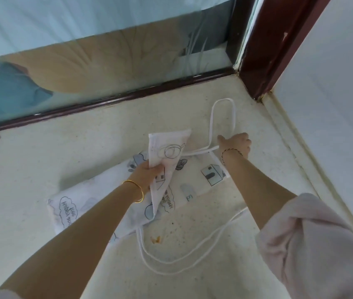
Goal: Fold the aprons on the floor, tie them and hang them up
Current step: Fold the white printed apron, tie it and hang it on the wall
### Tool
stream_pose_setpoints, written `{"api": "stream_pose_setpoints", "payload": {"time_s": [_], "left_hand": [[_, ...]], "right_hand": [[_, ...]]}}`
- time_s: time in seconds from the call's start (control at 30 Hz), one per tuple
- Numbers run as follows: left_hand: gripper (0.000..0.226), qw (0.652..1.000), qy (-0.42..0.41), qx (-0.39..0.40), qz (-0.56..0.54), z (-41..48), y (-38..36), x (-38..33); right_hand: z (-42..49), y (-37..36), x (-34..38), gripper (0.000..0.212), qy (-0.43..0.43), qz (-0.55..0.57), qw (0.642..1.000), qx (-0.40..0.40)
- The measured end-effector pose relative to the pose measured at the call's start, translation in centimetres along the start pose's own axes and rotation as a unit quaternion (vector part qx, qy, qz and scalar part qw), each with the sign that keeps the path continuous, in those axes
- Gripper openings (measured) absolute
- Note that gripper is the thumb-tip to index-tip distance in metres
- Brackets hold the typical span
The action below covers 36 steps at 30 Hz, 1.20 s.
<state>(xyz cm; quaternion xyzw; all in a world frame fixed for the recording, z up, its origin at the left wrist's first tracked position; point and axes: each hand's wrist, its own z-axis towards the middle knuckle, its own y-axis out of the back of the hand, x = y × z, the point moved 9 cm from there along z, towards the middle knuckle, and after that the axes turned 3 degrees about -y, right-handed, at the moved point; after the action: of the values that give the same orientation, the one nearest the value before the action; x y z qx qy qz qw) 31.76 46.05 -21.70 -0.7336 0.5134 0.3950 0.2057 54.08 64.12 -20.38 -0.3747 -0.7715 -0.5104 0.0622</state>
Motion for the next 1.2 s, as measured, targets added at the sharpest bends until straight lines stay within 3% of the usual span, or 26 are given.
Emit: {"api": "stream_pose_setpoints", "payload": {"time_s": [0.17, 0.33, 0.4, 0.53, 0.6, 0.67, 0.77, 0.87, 0.93, 1.0, 1.1, 1.2], "left_hand": [[0.026, 0.996, 0.029, -0.020, -0.086, -0.4, 0.5, 1.2], [0.021, 0.997, 0.015, -0.029, -0.072, -0.1, 0.4, 1.0], [0.022, 0.997, 0.011, -0.030, -0.076, -0.1, 0.3, 0.9], [0.018, 0.996, 0.019, -0.047, -0.069, -0.5, 0.5, 1.0], [0.020, 0.995, 0.020, -0.050, -0.082, -0.8, 0.4, 1.0], [0.022, 0.993, 0.016, -0.049, -0.106, -1.1, 0.4, 0.9], [0.021, 0.987, 0.019, -0.055, -0.150, -1.7, 0.7, 1.0], [0.017, 0.975, 0.016, -0.079, -0.208, -2.3, 2.0, 1.1], [0.016, 0.960, 0.005, -0.115, -0.255, -2.9, 3.5, 1.1], [0.018, 0.947, -0.017, -0.115, -0.300, -3.5, 4.4, 0.8], [0.025, 0.934, -0.053, -0.128, -0.328, -4.7, 5.7, 0.1], [0.015, 0.930, -0.095, -0.173, -0.311, -6.0, 6.8, -1.1]], "right_hand": [[0.9, -1.9, 3.1, 0.067, 0.033, -0.078, 0.996, -0.003], [1.7, -3.2, 4.4, 0.025, 0.082, -0.087, 0.992, 0.035], [2.1, -3.2, 4.4, 0.016, 0.070, -0.043, 0.993, 0.081], [1.9, -2.2, 3.8, 0.013, -0.013, 0.148, 0.974, 0.169], [1.4, -0.9, 4.8, 0.007, 0.038, 0.188, 0.969, 0.157], [-0.5, 0.6, 6.2, 0.018, 0.158, 0.183, 0.965, 0.105], [-6.9, 0.3, 7.9, 0.026, 0.390, 0.029, 0.919, 0.057], [-12.5, -4.1, 7.0, 0.013, 0.527, -0.204, 0.823, 0.064], [-13.4, -7.4, 5.1, 0.015, 0.537, -0.316, 0.778, 0.080], [-13.0, -9.4, 3.5, 0.024, 0.521, -0.386, 0.758, 0.075], [-12.8, -9.8, 3.1, 0.035, 0.508, -0.384, 0.768, 0.069], [-13.4, -9.7, 3.1, 0.038, 0.523, -0.360, 0.768, 0.082]]}}
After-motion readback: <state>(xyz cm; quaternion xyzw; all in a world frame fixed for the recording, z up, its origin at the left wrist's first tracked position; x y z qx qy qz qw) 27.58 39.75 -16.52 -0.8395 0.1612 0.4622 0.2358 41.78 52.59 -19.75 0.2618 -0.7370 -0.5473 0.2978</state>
